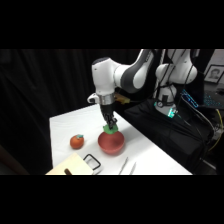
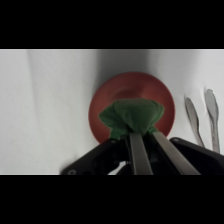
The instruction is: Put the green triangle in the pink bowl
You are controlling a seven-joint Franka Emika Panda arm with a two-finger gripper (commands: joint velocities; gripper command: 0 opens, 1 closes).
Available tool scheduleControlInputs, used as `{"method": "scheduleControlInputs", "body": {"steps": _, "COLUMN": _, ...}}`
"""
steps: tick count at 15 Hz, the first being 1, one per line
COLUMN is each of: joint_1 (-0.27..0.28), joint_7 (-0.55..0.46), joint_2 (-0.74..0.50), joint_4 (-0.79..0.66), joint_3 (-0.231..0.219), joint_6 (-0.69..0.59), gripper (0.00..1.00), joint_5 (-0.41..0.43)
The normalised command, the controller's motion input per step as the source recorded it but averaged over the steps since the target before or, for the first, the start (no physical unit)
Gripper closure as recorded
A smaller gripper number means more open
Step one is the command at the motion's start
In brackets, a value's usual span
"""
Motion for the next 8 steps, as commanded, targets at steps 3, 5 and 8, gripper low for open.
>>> {"method": "scheduleControlInputs", "body": {"steps": 3, "joint_1": 0.024, "joint_7": 0.02, "joint_2": 0.20, "joint_4": 0.14, "joint_3": 0.037, "joint_6": 0.15, "gripper": 0.96, "joint_5": 0.100}}
{"method": "scheduleControlInputs", "body": {"steps": 5, "joint_1": 0.023, "joint_7": 0.04, "joint_2": 0.19, "joint_4": 0.13, "joint_3": 0.030, "joint_6": 0.14, "gripper": 0.96, "joint_5": 0.076}}
{"method": "scheduleControlInputs", "body": {"steps": 8, "joint_1": 0.019, "joint_7": 0.03, "joint_2": 0.18, "joint_4": 0.13, "joint_3": 0.031, "joint_6": 0.13, "gripper": 0.96, "joint_5": 0.078}}
